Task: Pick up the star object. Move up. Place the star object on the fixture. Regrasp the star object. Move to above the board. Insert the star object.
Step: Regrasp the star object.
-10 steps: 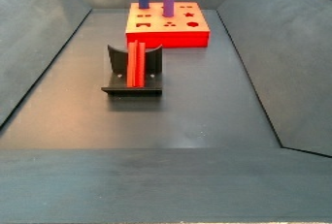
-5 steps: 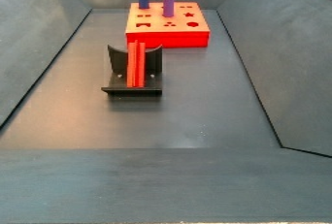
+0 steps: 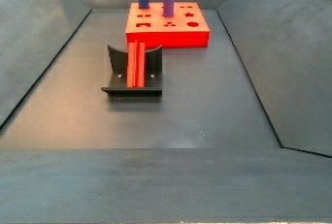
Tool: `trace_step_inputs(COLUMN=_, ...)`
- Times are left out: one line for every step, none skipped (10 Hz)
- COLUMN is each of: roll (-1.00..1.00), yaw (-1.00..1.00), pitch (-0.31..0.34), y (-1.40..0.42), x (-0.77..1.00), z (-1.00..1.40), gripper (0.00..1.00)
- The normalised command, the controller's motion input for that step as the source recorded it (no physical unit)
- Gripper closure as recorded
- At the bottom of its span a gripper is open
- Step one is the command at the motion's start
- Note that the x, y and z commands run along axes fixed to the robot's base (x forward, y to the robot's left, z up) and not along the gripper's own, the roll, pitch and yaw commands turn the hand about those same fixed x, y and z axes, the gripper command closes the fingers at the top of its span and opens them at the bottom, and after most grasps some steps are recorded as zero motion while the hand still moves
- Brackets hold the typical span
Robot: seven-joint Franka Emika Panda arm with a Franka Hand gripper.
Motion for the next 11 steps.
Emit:
trace_step_inputs(roll=1.00, yaw=0.04, pitch=0.036, y=-0.03, x=0.04, z=-0.01, gripper=0.00)
trace_step_inputs(roll=1.00, yaw=0.05, pitch=0.059, y=-0.03, x=0.06, z=-0.01, gripper=0.00)
trace_step_inputs(roll=1.00, yaw=0.06, pitch=0.084, y=-0.03, x=0.07, z=-0.01, gripper=0.00)
trace_step_inputs(roll=1.00, yaw=0.08, pitch=0.126, y=-0.04, x=0.09, z=-0.02, gripper=0.00)
trace_step_inputs(roll=0.92, yaw=0.09, pitch=0.140, y=-0.04, x=0.09, z=-0.01, gripper=0.00)
trace_step_inputs(roll=0.66, yaw=0.11, pitch=0.140, y=-0.04, x=0.09, z=-0.01, gripper=0.00)
trace_step_inputs(roll=0.40, yaw=0.13, pitch=0.127, y=-0.04, x=0.09, z=-0.02, gripper=0.00)
trace_step_inputs(roll=0.27, yaw=0.15, pitch=0.113, y=-0.03, x=0.09, z=-0.01, gripper=0.00)
trace_step_inputs(roll=0.27, yaw=0.13, pitch=0.024, y=0.08, x=0.03, z=-1.00, gripper=0.00)
trace_step_inputs(roll=0.25, yaw=0.13, pitch=0.000, y=0.08, x=0.03, z=-1.00, gripper=0.00)
trace_step_inputs(roll=0.20, yaw=0.12, pitch=-0.030, y=0.06, x=0.04, z=-1.00, gripper=0.00)
